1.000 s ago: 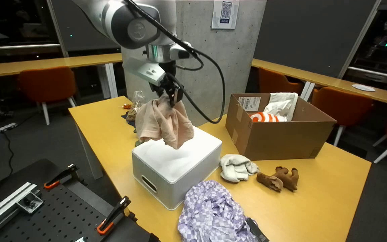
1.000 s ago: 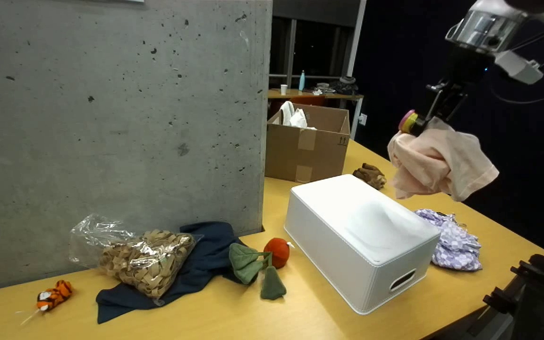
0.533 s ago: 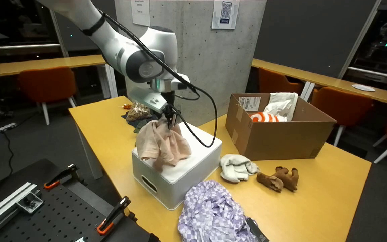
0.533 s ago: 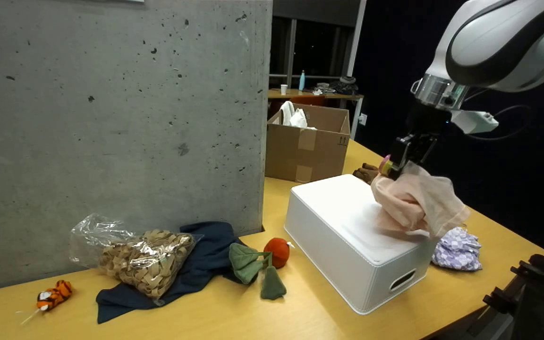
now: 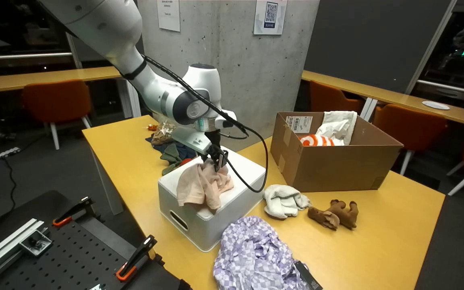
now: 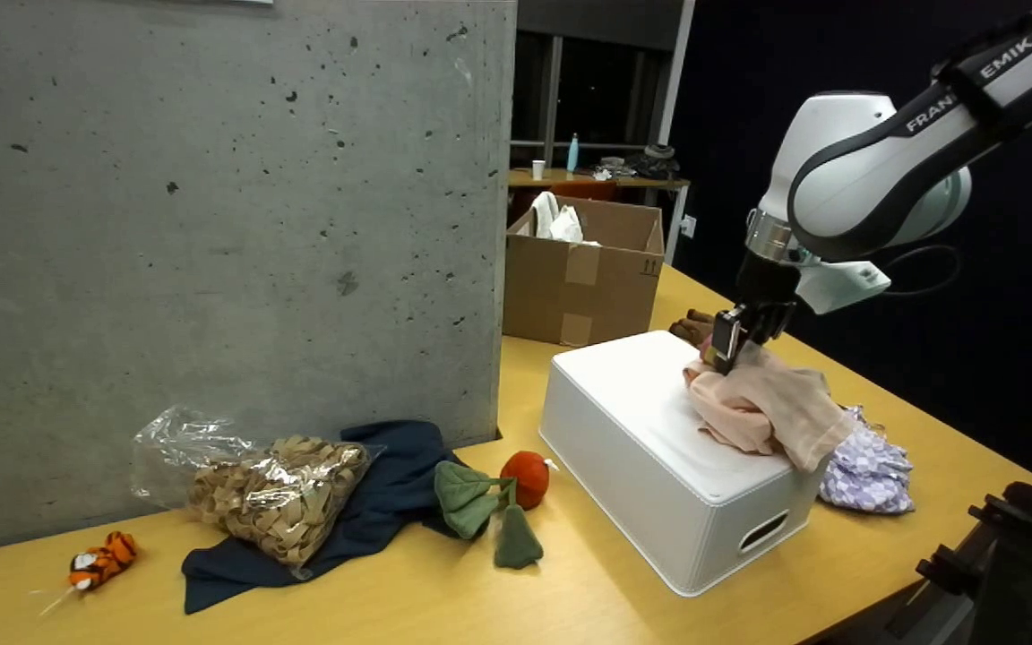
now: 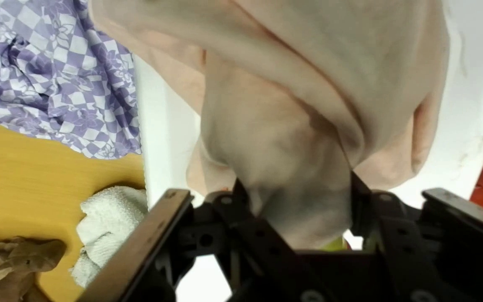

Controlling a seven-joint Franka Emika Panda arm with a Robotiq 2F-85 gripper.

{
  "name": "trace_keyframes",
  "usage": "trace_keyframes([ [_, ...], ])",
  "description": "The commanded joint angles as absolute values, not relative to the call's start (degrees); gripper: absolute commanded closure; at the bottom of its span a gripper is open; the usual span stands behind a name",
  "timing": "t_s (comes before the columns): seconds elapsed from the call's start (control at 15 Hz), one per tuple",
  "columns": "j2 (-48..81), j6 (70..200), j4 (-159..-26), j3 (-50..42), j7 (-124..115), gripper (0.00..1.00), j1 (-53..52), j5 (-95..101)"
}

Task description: Pick up the light pink shirt and put it on top of the yellow container, pick up the pink shirt with the yellow container and and lift them upwards then put them back on the white basket, pick up the light pink shirt only and put it on the table

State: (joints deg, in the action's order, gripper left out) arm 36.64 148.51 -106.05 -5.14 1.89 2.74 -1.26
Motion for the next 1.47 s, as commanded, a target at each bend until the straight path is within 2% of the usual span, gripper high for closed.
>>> trace_keyframes([
  [0.0,40.4,148.4,-101.5,-6.2,-1.2,0.75,2.1,0.9],
  [0.07,40.8,148.5,-101.1,-6.3,-1.5,0.66,2.3,0.9],
  [0.13,41.0,148.5,-100.9,-6.4,-1.8,0.25,2.4,0.9],
  [0.2,40.8,148.5,-101.1,-6.5,-2.0,0.24,2.5,0.9],
  [0.4,38.3,148.5,-103.1,-7.4,-1.9,0.04,2.9,1.2],
  [0.47,37.1,148.7,-104.3,-7.8,-1.9,0.0,3.1,1.2],
  [0.8,35.1,150.2,-107.9,-9.5,-2.1,0.0,3.5,1.5],
  [1.4,31.9,159.7,-118.4,-5.9,-1.0,0.0,3.5,-0.1],
])
